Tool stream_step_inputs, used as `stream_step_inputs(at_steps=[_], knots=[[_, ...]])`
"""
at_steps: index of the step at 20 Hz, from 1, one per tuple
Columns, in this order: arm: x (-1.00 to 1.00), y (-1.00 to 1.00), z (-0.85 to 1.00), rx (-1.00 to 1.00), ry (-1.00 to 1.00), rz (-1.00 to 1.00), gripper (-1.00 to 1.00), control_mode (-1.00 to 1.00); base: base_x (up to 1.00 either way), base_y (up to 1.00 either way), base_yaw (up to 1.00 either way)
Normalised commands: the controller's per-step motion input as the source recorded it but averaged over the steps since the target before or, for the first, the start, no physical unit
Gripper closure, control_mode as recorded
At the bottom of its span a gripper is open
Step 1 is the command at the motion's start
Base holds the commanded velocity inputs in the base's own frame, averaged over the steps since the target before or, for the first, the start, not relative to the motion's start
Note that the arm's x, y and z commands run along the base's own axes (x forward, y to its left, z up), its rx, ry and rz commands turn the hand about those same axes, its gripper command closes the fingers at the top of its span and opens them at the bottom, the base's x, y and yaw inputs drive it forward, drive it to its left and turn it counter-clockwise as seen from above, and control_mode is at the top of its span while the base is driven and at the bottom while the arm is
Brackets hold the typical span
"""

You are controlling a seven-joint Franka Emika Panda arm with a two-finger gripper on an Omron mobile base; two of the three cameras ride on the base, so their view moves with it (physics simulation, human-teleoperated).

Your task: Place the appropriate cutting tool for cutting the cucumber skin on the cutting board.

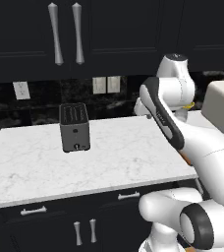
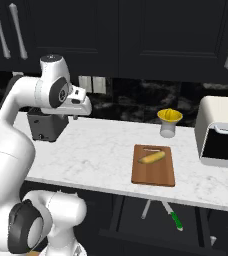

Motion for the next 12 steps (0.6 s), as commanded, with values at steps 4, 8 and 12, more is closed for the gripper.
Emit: stream_step_inputs(at_steps=[4,8,12], knots=[[-0.20,-0.30,-0.04,0.00,0.00,0.00,-1.00,-1.00,0.00,0.00,0.00],[-0.74,-0.72,-0.12,0.04,-0.09,0.00,-1.00,-1.00,0.00,0.00,0.00],[-0.65,-0.92,-0.24,0.06,-0.04,0.00,-1.00,-1.00,0.00,0.00,0.00]])
